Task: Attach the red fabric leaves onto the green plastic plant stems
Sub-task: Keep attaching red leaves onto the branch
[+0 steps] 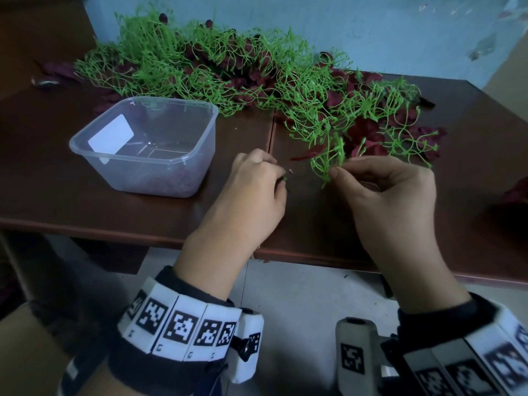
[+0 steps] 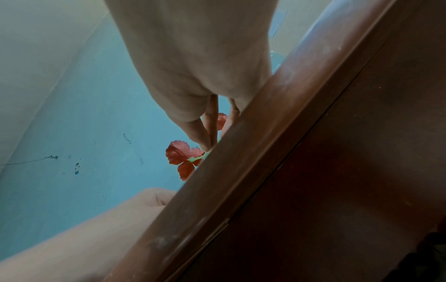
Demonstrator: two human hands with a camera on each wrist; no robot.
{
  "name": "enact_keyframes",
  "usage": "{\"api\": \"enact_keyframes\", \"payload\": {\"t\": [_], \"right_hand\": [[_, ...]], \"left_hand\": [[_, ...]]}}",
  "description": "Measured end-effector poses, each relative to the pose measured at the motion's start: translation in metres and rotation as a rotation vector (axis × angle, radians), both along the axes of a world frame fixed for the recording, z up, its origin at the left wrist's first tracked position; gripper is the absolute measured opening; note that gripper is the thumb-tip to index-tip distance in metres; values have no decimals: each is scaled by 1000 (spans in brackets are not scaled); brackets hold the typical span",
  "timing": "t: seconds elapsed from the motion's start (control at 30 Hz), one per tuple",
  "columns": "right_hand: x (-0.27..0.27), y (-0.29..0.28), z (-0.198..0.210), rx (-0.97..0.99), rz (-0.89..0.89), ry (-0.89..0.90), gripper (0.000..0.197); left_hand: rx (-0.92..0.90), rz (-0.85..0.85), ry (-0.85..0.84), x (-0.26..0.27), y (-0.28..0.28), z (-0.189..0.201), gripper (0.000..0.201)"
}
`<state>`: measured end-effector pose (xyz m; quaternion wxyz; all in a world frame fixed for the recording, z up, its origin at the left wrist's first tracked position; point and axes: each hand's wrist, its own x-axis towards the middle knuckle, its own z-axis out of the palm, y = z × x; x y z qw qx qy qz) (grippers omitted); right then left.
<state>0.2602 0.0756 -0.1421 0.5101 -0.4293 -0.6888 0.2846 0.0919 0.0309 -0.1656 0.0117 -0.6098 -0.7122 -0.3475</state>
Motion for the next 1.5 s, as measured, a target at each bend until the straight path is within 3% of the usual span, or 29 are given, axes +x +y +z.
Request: {"api": "enact_keyframes", "payload": {"t": [0.2,0.4,0.8,0.97,1.07,1.17,1.27,1.43,1.5], "right_hand": [[1,0,-1,9,-4,-29,11],[0,0,-1,-16,-5,-33,9],[-15,-5,-4,-91,86,-37,7],[-21,-4,-7,-92,103,-42,7],[-24,-4,-8,-88,110,-44,11],[-27,-5,-11,-80,115,-57,12],[-29,-5,-12,-67,107,-65,8],[-31,-4,-11,-46,104,-43,6],[-31,-5,-11,-31,105,-43,6]], "left_hand": [[74,0,45,-1,4,-3,14],[134,-12,-31,-1,-7,12,10],[317,147,-51,-31,-34,54,20],[330,264,48,-40,-53,75,22],[232,475,119,-56,-66,81,20],[66,564,50,-68,-74,80,22],[22,533,20,-70,-73,77,20],[291,416,-35,-57,-61,79,16],[299,327,-21,-44,-54,76,17]]}}
